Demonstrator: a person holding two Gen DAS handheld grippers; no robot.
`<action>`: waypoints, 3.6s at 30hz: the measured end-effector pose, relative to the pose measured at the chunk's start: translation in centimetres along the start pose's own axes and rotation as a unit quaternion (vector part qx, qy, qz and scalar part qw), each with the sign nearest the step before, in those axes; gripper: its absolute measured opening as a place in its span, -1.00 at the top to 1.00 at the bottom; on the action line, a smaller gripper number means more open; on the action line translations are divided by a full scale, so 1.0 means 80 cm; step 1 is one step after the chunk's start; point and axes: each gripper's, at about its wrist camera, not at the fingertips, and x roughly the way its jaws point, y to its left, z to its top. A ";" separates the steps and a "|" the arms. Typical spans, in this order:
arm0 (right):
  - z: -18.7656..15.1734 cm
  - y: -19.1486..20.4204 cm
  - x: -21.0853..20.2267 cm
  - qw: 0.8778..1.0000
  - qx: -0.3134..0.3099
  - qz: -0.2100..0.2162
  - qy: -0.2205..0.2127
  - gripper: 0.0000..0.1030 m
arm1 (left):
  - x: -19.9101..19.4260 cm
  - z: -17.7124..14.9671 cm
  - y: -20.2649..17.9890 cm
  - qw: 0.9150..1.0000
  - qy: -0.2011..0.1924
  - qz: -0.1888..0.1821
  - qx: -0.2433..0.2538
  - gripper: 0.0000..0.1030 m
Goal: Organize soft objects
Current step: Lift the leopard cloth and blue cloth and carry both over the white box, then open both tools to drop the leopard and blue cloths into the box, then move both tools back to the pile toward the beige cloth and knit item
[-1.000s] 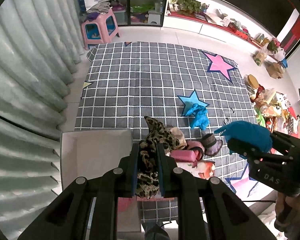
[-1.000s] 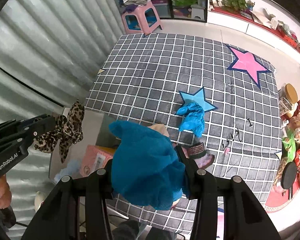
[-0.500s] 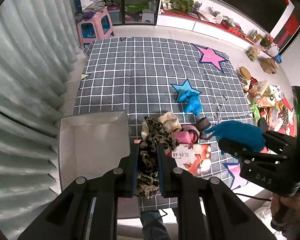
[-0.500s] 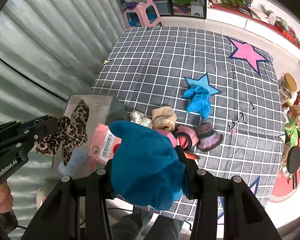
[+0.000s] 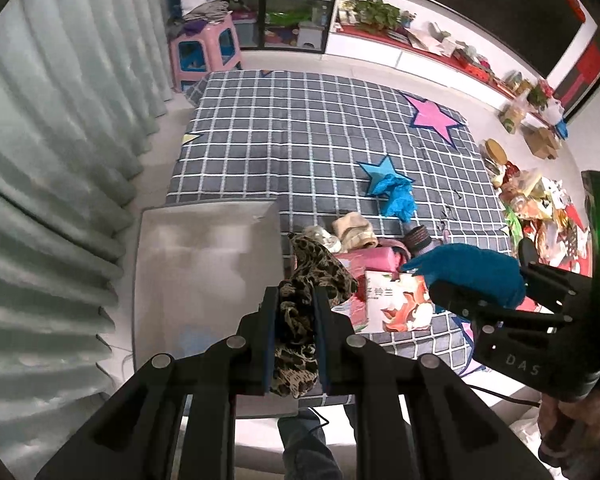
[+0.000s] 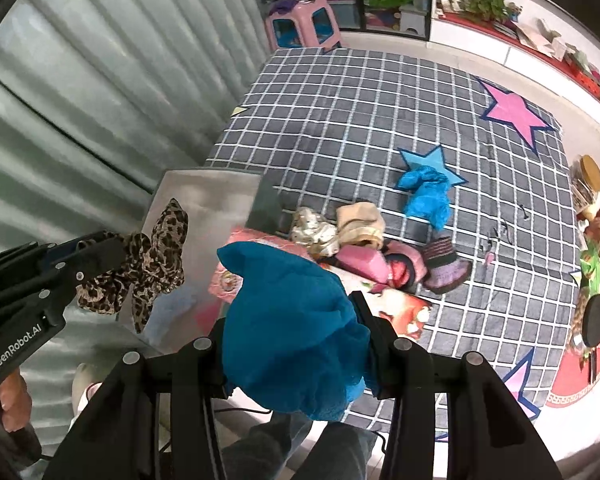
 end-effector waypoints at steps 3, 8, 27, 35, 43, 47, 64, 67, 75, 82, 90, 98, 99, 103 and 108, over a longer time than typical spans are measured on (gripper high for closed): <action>0.001 0.017 0.005 1.000 -0.012 0.004 0.003 0.07 | -0.002 -0.008 0.016 1.000 0.000 0.004 -0.013 0.65; 0.003 0.047 0.015 0.999 -0.032 0.012 0.009 0.07 | -0.005 -0.022 0.042 0.999 0.002 0.011 -0.035 0.65; 0.017 0.162 0.059 0.992 -0.119 0.029 0.040 0.07 | -0.008 -0.065 0.137 0.993 0.005 0.028 -0.117 0.65; 0.022 0.193 0.078 0.987 -0.143 0.039 0.056 0.07 | -0.003 -0.076 0.166 0.989 0.013 0.035 -0.142 0.65; 0.032 0.205 0.093 0.985 -0.152 0.042 0.066 0.07 | 0.009 -0.070 0.177 0.987 0.022 0.039 -0.151 0.65; 0.040 0.199 0.099 0.987 -0.143 0.040 0.067 0.07 | 0.019 -0.059 0.175 0.988 0.022 0.041 -0.147 0.65; 0.084 0.175 0.146 0.989 -0.120 0.039 0.084 0.02 | 0.078 -0.019 0.170 0.987 0.048 0.064 -0.137 0.22; 0.090 0.165 0.154 0.990 -0.110 0.029 0.089 -0.60 | 0.085 -0.029 0.193 0.981 0.054 0.075 -0.173 -0.40; 0.101 0.132 0.157 0.993 -0.066 0.044 0.083 -0.97 | 0.094 -0.046 0.219 0.969 0.067 0.077 -0.225 -0.85; 0.103 0.082 0.143 0.996 -0.026 0.037 0.075 -0.97 | 0.100 -0.024 0.190 0.974 0.073 0.057 -0.207 -0.85; 0.097 -0.061 0.126 0.995 0.069 -0.015 0.067 -0.97 | 0.115 0.020 0.112 0.986 0.087 0.020 -0.143 -0.85; 0.051 -0.215 0.149 0.973 0.198 -0.060 0.103 -0.97 | 0.144 0.061 0.028 0.989 0.118 -0.008 -0.088 -0.85; 0.043 -0.233 0.157 0.969 0.214 -0.062 0.111 -0.97 | 0.150 0.067 0.018 0.989 0.125 -0.012 -0.083 -0.85; 0.026 -0.268 0.183 0.957 0.255 -0.056 0.130 -0.97 | 0.179 0.089 -0.020 0.986 0.154 -0.007 -0.068 -0.85; 0.026 -0.288 0.212 0.948 0.283 -0.033 0.139 -0.97 | 0.211 0.106 -0.061 0.982 0.180 0.002 -0.056 -0.85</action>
